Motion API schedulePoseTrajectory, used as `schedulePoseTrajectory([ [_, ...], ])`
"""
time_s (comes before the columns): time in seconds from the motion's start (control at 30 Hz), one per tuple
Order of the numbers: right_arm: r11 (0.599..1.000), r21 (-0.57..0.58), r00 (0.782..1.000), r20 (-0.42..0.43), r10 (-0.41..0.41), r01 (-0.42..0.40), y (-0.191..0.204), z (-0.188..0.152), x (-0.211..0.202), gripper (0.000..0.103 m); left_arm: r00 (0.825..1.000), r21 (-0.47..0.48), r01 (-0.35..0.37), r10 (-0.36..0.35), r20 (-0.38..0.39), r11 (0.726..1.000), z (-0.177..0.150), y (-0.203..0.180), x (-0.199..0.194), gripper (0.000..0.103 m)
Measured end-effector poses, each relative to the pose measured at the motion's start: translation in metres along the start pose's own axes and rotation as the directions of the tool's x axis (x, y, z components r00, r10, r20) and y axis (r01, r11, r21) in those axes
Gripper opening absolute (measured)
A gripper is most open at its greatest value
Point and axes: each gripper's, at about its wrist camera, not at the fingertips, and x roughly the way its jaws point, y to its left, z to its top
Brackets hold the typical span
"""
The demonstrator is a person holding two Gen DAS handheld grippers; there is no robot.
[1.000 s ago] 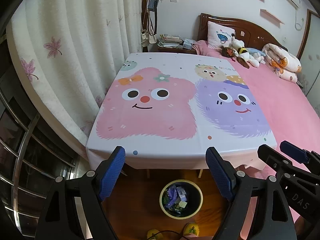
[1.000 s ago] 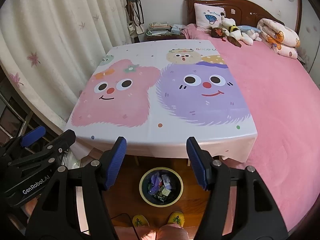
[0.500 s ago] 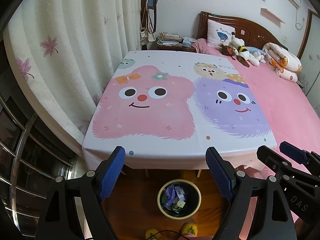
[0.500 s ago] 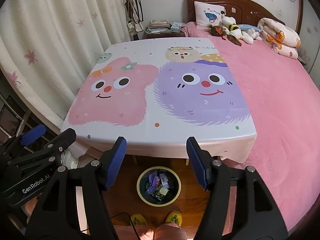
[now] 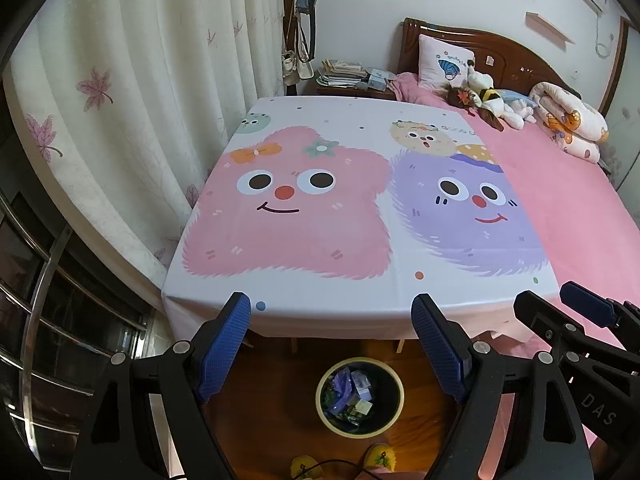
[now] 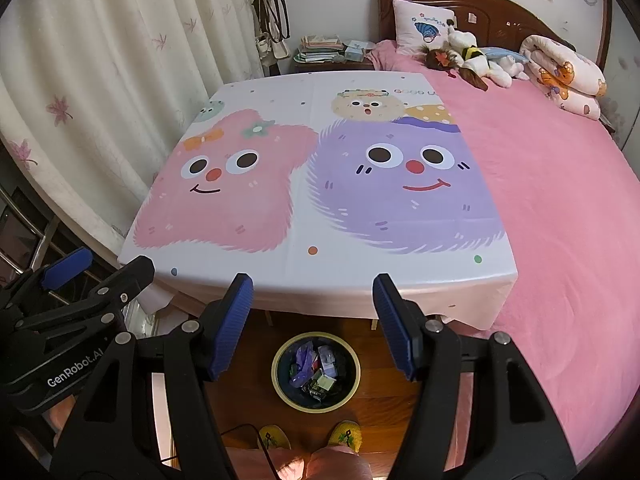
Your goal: Collect trash
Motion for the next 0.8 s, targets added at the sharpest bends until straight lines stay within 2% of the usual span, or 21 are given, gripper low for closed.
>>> schedulePoseTrajectory([
  [0.8, 0.999, -0.019, 0.999, -0.022, 0.027, -0.027, -0.009, 0.008, 0.016, 0.06, 1.0, 0.004, -0.012, 0.012, -0.015, 1.0, -0.001, 0.008, 0.014, 0.084],
])
